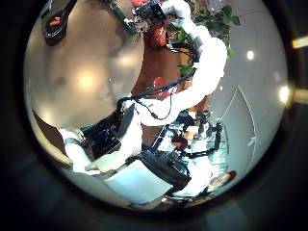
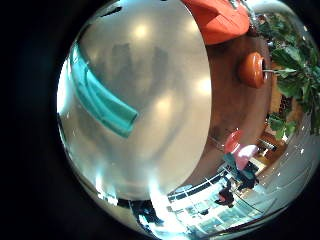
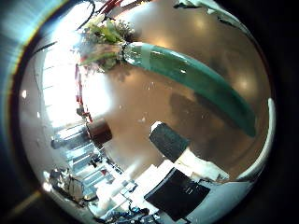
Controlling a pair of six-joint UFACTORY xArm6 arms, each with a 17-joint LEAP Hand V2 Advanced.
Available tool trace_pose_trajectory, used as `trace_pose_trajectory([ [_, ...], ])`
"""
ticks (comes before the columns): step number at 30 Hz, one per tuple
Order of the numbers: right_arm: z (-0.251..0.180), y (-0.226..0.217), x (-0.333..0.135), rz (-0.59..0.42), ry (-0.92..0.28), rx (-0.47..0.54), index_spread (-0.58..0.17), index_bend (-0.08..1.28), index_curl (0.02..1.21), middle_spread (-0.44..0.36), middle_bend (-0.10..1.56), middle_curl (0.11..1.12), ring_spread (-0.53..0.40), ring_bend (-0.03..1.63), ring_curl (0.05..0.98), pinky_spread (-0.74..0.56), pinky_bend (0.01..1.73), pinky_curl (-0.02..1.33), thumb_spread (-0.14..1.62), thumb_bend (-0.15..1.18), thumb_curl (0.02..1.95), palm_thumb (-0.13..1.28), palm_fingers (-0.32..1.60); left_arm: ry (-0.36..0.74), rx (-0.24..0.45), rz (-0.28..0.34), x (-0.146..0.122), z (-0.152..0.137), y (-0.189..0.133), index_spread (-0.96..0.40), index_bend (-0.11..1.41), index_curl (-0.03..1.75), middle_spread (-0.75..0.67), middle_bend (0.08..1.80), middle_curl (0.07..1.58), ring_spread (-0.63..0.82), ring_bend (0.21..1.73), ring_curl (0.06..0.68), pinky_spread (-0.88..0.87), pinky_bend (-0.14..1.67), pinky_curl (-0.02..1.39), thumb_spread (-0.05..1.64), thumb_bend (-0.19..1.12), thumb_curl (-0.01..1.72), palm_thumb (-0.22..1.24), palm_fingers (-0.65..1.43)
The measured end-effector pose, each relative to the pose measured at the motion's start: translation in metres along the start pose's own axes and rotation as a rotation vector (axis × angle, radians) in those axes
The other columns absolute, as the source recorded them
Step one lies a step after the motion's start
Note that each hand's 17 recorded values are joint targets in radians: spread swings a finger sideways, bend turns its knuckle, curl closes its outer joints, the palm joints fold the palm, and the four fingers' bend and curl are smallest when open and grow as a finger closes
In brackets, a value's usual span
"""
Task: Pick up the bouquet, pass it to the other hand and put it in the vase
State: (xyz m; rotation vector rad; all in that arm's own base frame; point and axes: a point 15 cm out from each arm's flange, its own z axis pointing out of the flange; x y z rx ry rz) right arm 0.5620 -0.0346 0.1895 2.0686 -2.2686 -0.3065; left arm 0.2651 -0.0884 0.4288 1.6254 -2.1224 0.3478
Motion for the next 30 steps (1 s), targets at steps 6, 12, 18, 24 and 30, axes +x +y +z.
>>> trace_pose_trajectory([
  [6, 0.013, 0.002, 0.004, 0.008, 0.02, -0.032, -0.22, 0.29, 0.43, 0.005, 0.51, 0.4, -0.013, 0.62, 0.295, 0.25, 0.24, 0.27, 1.09, -0.02, 0.41, 0.45, 0.37, 0.0, -0.007, 0.007, 0.001, 0.002, 0.0, 0.18, 0.18, 0.37, 0.43, 0.19, 0.33, 0.59, 0.46, 0.214, 0.53, 0.18, 0.27, 1.06, -0.02, 0.33, 0.39, 0.11],
  [12, 0.019, 0.003, 0.006, 0.011, 0.028, -0.045, -0.243, 0.31, 0.44, -0.035, 0.52, 0.42, -0.04, 0.61, 0.295, 0.25, 0.19, 0.25, 1.09, -0.03, 0.39, 0.41, 0.44, -0.001, -0.003, 0.007, 0.0, 0.001, 0.001, 0.18, 0.18, 0.37, 0.43, 0.19, 0.33, 0.59, 0.46, 0.213, 0.53, 0.18, 0.27, 1.06, -0.02, 0.33, 0.39, 0.11],
  [18, 0.021, 0.01, 0.007, 0.008, 0.035, -0.074, -0.267, 0.34, 0.46, -0.12, 0.55, 0.44, -0.083, 0.72, 0.322, 0.21, 0.21, 0.23, 1.1, -0.02, 0.39, 0.41, 0.62, 0.002, -0.001, 0.009, 0.001, -0.001, 0.002, 0.18, 0.18, 0.37, 0.43, 0.19, 0.33, 0.59, 0.46, 0.214, 0.53, 0.18, 0.27, 1.06, -0.02, 0.33, 0.39, 0.11],
  [24, 0.026, 0.018, 0.009, -0.011, 0.072, -0.114, -0.294, 0.3, 0.46, -0.109, 0.58, 0.47, -0.159, 0.9, 0.39, 0.07, 0.45, 0.26, 1.09, -0.02, 0.39, 0.41, 1.01, 0.002, -0.002, 0.011, 0.001, -0.001, 0.001, 0.18, 0.18, 0.37, 0.43, 0.19, 0.33, 0.59, 0.46, 0.213, 0.53, 0.18, 0.27, 1.06, -0.02, 0.33, 0.39, 0.12],
  [30, 0.031, 0.03, 0.009, -0.035, 0.109, -0.168, -0.313, 0.42, 0.54, -0.122, 0.74, 0.55, -0.188, 1.0, 0.452, -0.25, 0.67, 0.33, 1.07, -0.01, 0.42, 0.52, 1.31, 0.002, -0.002, 0.01, 0.001, -0.001, 0.002, 0.18, 0.18, 0.37, 0.43, 0.19, 0.33, 0.59, 0.45, 0.211, 0.53, 0.18, 0.27, 1.06, -0.03, 0.34, 0.39, 0.11],
])
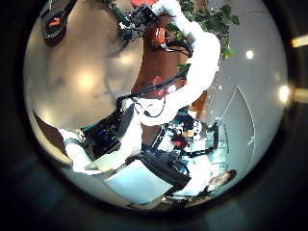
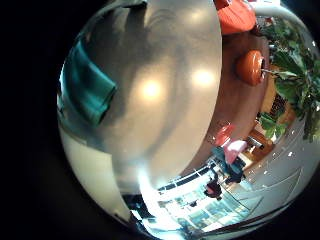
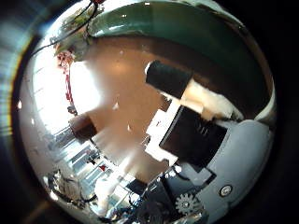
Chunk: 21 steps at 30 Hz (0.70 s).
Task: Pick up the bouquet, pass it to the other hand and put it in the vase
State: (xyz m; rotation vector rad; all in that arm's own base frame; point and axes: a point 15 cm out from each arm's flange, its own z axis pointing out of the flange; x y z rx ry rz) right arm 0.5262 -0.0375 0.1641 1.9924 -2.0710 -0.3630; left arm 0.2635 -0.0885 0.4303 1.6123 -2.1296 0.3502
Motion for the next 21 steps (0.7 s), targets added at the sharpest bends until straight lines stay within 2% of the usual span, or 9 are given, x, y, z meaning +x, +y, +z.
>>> trace_pose_trajectory([
  [4, 0.001, 0.002, 0.008, -0.014, 0.055, -0.01, -0.315, 0.52, 0.59, -0.121, 0.82, 0.58, -0.193, 1.06, 0.476, -0.39, 0.76, 0.35, 1.04, -0.03, 0.43, 0.53, 1.28, 0.0, 0.0, 0.0, 0.0, 0.0, 0.0, 0.18, 0.18, 0.37, 0.43, 0.19, 0.33, 0.59, 0.45, 0.21, 0.53, 0.18, 0.27, 1.06, -0.02, 0.34, 0.4, 0.11],
  [9, 0.002, 0.003, 0.008, -0.015, 0.058, -0.016, -0.326, 0.56, 0.62, -0.133, 0.87, 0.59, -0.197, 1.09, 0.485, -0.46, 0.83, 0.36, 1.03, -0.03, 0.44, 0.53, 1.19, -0.002, 0.003, 0.001, 0.001, -0.001, 0.001, 0.18, 0.18, 0.37, 0.43, 0.19, 0.33, 0.59, 0.45, 0.211, 0.53, 0.18, 0.27, 1.06, -0.02, 0.34, 0.39, 0.11],
  [13, 0.006, 0.003, 0.006, -0.018, 0.061, -0.028, -0.335, 0.62, 0.65, -0.133, 0.93, 0.6, -0.196, 1.11, 0.489, -0.5, 0.87, 0.37, 1.01, -0.01, 0.46, 0.58, 1.31, -0.002, 0.004, 0.001, 0.001, -0.001, 0.001, 0.18, 0.18, 0.37, 0.43, 0.19, 0.33, 0.59, 0.46, 0.213, 0.53, 0.18, 0.27, 1.06, -0.02, 0.33, 0.39, 0.11],
  [17, 0.012, 0.002, 0.006, -0.019, 0.061, -0.038, -0.331, 0.78, 0.7, -0.136, 1.03, 0.63, -0.195, 1.16, 0.512, -0.46, 0.99, 0.43, 0.97, 0.0, 0.49, 0.68, 1.39, -0.002, 0.003, -0.002, 0.001, -0.001, 0.001, 0.18, 0.18, 0.37, 0.43, 0.19, 0.33, 0.59, 0.46, 0.213, 0.53, 0.18, 0.27, 1.06, -0.02, 0.33, 0.39, 0.11],
  [21, 0.014, -0.002, 0.005, -0.02, 0.061, -0.029, -0.318, 0.95, 0.78, -0.161, 1.14, 0.7, -0.207, 1.27, 0.558, -0.39, 1.17, 0.51, 0.9, 0.02, 0.53, 0.84, 1.3, -0.002, 0.004, -0.002, 0.001, -0.001, 0.001, 0.18, 0.18, 0.37, 0.43, 0.19, 0.33, 0.59, 0.46, 0.214, 0.53, 0.18, 0.27, 1.06, -0.02, 0.33, 0.39, 0.11],
])
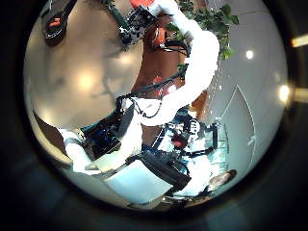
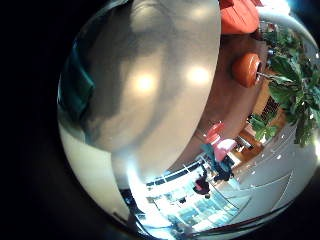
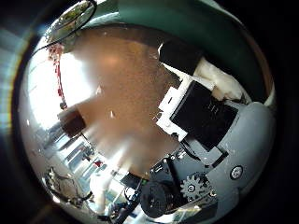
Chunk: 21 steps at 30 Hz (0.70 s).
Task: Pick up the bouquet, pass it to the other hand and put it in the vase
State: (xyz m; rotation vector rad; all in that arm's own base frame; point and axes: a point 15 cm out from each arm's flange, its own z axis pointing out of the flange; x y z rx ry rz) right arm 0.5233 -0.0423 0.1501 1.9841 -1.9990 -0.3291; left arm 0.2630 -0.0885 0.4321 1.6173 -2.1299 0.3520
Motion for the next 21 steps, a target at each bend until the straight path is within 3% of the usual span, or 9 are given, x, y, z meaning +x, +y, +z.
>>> trace_pose_trajectory([
  [3, -0.002, -0.005, -0.001, 0.011, -0.005, 0.021, -0.299, 1.04, 0.82, -0.17, 1.21, 0.75, -0.211, 1.33, 0.596, -0.34, 1.28, 0.56, 0.87, 0.1, 0.6, 1.02, 1.23, 0.0, 0.003, 0.001, 0.0, -0.001, 0.0, 0.18, 0.18, 0.37, 0.43, 0.19, 0.33, 0.59, 0.46, 0.214, 0.53, 0.18, 0.27, 1.06, -0.02, 0.33, 0.39, 0.11],
  [6, -0.027, -0.018, 0.002, 0.019, -0.013, 0.127, -0.281, 1.09, 0.85, -0.169, 1.27, 0.78, -0.209, 1.38, 0.627, -0.29, 1.35, 0.61, 0.87, 0.14, 0.66, 1.11, 1.18, -0.002, 0.006, 0.0, 0.0, -0.002, 0.0, 0.18, 0.18, 0.37, 0.43, 0.19, 0.33, 0.59, 0.46, 0.214, 0.53, 0.18, 0.27, 1.06, -0.02, 0.34, 0.4, 0.11],
  [9, -0.09, -0.021, 0.012, 0.041, -0.044, 0.304, -0.266, 1.13, 0.87, -0.165, 1.3, 0.81, -0.208, 1.41, 0.65, -0.26, 1.38, 0.64, 0.86, 0.15, 0.71, 1.13, 1.15, 0.0, 0.007, -0.003, -0.001, -0.003, -0.001, 0.18, 0.18, 0.37, 0.43, 0.19, 0.33, 0.59, 0.46, 0.215, 0.53, 0.18, 0.27, 1.06, -0.02, 0.34, 0.4, 0.11],
  [21, -0.25, 0.07, 0.012, -0.048, -0.201, 0.646, -0.23, 1.19, 0.88, -0.152, 1.35, 0.84, -0.2, 1.45, 0.697, -0.19, 1.38, 0.71, 0.84, 0.14, 0.87, 1.14, 1.11, 0.024, 0.021, -0.005, -0.003, -0.008, -0.002, 0.18, 0.18, 0.37, 0.43, 0.19, 0.33, 0.59, 0.46, 0.215, 0.53, 0.18, 0.27, 1.06, -0.02, 0.33, 0.39, 0.11],
])
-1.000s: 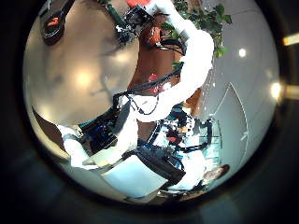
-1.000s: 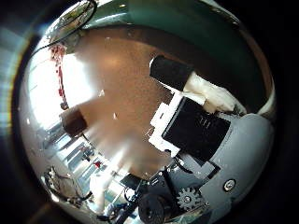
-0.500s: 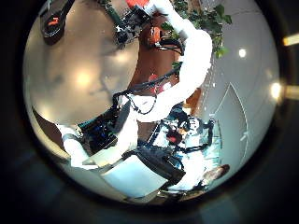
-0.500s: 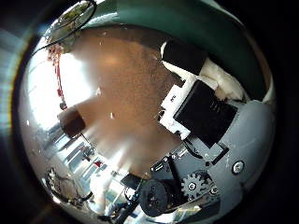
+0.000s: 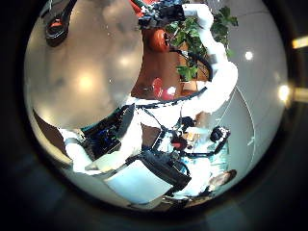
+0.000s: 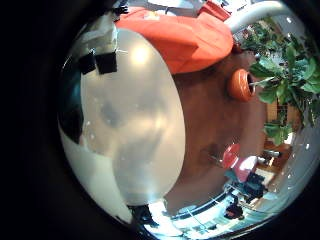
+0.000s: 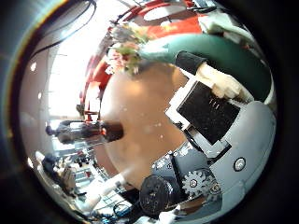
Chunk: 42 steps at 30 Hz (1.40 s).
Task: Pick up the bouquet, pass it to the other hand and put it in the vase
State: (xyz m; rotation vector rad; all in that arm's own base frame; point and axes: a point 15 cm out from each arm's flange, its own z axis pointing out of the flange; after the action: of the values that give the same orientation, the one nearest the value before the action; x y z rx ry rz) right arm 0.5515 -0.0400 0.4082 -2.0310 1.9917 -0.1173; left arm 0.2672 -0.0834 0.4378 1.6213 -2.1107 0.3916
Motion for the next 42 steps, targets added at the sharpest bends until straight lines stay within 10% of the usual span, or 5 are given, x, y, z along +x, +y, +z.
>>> trace_pose_trajectory([
  [8, -0.111, 0.003, -0.012, 0.028, -0.21, 0.235, -0.216, 1.2, 0.87, -0.147, 1.35, 0.85, -0.196, 1.46, 0.707, -0.18, 1.35, 0.75, 0.82, 0.13, 0.96, 1.13, 1.12, 0.041, 0.011, -0.004, 0.004, -0.002, -0.008, 0.18, 0.19, 0.37, 0.42, 0.19, 0.33, 0.58, 0.46, 0.212, 0.54, 0.18, 0.27, 1.06, -0.02, 0.33, 0.4, 0.13],
  [14, -0.113, 0.036, 0.003, 0.087, -0.284, 0.148, -0.211, 1.21, 0.85, -0.147, 1.33, 0.84, -0.195, 1.44, 0.701, -0.2, 1.31, 0.76, 0.84, -0.03, 0.96, 0.92, 1.11, 0.043, 0.004, 0.011, 0.017, -0.002, -0.008, 0.18, 0.18, 0.37, 0.42, 0.2, 0.34, 0.58, 0.46, 0.21, 0.54, 0.18, 0.26, 1.07, -0.02, 0.33, 0.4, 0.13],
  [21, -0.015, 0.047, 0.036, 0.125, -0.245, -0.092, -0.265, 0.74, 0.74, -0.155, 1.19, 0.76, -0.208, 1.28, 0.619, -0.35, 1.16, 0.69, 0.93, -0.05, 0.8, 0.73, 0.65, 0.046, -0.014, 0.015, 0.024, 0.005, -0.008, 0.18, 0.19, 0.38, 0.42, 0.19, 0.34, 0.58, 0.46, 0.208, 0.54, 0.18, 0.26, 1.07, -0.02, 0.33, 0.4, 0.13],
  [27, 0.086, 0.057, 0.025, 0.115, -0.203, -0.312, -0.296, 0.61, 0.63, -0.134, 0.95, 0.65, -0.142, 1.1, 0.534, -0.12, 0.84, 0.58, 0.99, -0.03, 0.7, 0.68, 0.06, 0.045, -0.016, 0.014, 0.024, 0.007, -0.006, 0.18, 0.18, 0.38, 0.42, 0.19, 0.34, 0.58, 0.46, 0.207, 0.54, 0.18, 0.26, 1.07, -0.02, 0.33, 0.4, 0.13],
  [42, 0.21, 0.06, 0.016, 0.176, -0.004, -0.457, -0.239, 0.45, 0.5, -0.053, 0.79, 0.54, -0.091, 1.02, 0.444, 0.06, 0.64, 0.41, 1.04, -0.03, 0.56, 0.62, 0.25, 0.042, -0.004, -0.007, 0.014, 0.004, -0.007, 0.18, 0.19, 0.38, 0.42, 0.19, 0.33, 0.58, 0.46, 0.205, 0.54, 0.18, 0.26, 1.07, -0.02, 0.33, 0.4, 0.13],
])
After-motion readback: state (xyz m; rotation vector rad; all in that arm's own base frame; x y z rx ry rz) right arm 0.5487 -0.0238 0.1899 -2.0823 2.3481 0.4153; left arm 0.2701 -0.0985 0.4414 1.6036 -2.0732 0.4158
